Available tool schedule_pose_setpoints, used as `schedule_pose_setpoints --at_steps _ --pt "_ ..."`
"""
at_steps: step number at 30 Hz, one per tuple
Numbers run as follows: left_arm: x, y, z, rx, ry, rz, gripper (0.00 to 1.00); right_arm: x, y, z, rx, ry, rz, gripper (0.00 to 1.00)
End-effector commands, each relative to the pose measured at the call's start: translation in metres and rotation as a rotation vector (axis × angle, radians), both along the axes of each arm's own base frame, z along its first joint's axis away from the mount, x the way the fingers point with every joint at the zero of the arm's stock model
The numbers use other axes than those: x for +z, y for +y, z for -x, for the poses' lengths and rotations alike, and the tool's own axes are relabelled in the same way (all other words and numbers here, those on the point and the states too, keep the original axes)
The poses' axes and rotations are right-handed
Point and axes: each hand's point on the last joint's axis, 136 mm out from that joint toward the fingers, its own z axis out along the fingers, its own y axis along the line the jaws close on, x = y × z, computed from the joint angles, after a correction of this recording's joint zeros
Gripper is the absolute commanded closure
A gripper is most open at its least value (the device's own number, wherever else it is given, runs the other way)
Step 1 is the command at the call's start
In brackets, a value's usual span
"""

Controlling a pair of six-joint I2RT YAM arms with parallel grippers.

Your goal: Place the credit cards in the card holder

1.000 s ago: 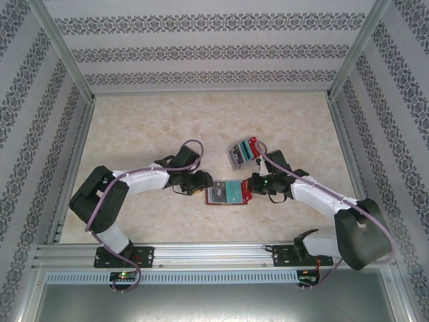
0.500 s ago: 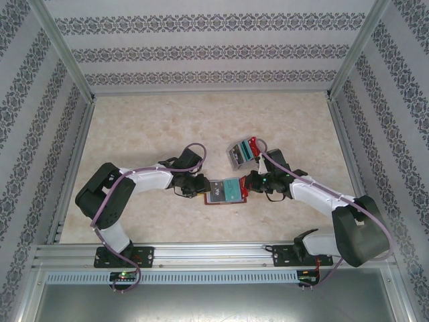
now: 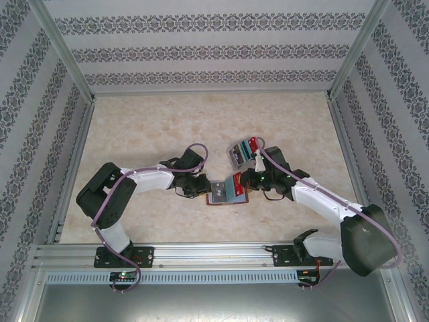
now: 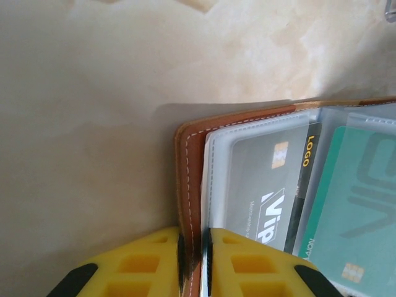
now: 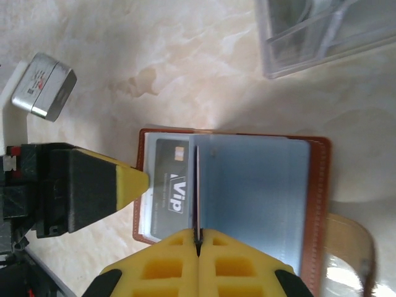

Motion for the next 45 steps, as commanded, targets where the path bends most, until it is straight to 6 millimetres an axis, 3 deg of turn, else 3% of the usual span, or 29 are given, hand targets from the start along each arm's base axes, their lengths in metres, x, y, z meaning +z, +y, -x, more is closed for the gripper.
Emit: schedule_pose_setpoints --at_steps 1,7,24,31,38,41,45 --pt "0.001 -0.008 0.0 -0.028 -0.02 0.006 0.82 0.011 0.014 -0.005 0.025 -0.02 -0.028 0.97" --pt "0.002 -0.007 0.0 -0.027 -0.023 0.0 0.84 0.0 0.013 -0.006 0.013 0.011 0.014 0.97" --pt "0.009 -0.007 -0.004 -0.021 -0.052 0.005 0.86 0.003 0.03 -0.005 0.079 0.019 -0.039 0.96" --pt "0.008 -0.001 -0.002 -0.013 -0.054 -0.019 0.87 -0.003 -0.006 -0.012 -0.049 0.004 0.097 0.97" --pt "0.011 0.013 -0.002 0.023 -0.082 -0.069 0.77 0.022 -0.051 -0.017 -0.204 -0.115 0.136 1.0" --pt "0.013 0.013 -0.002 0.026 -0.09 -0.064 0.74 0.033 -0.04 -0.016 -0.179 -0.135 0.028 1.0" --pt "0.011 0.011 -0.003 0.02 -0.082 -0.065 0.72 0.027 0.0 -0.01 -0.066 -0.072 -0.09 1.0"
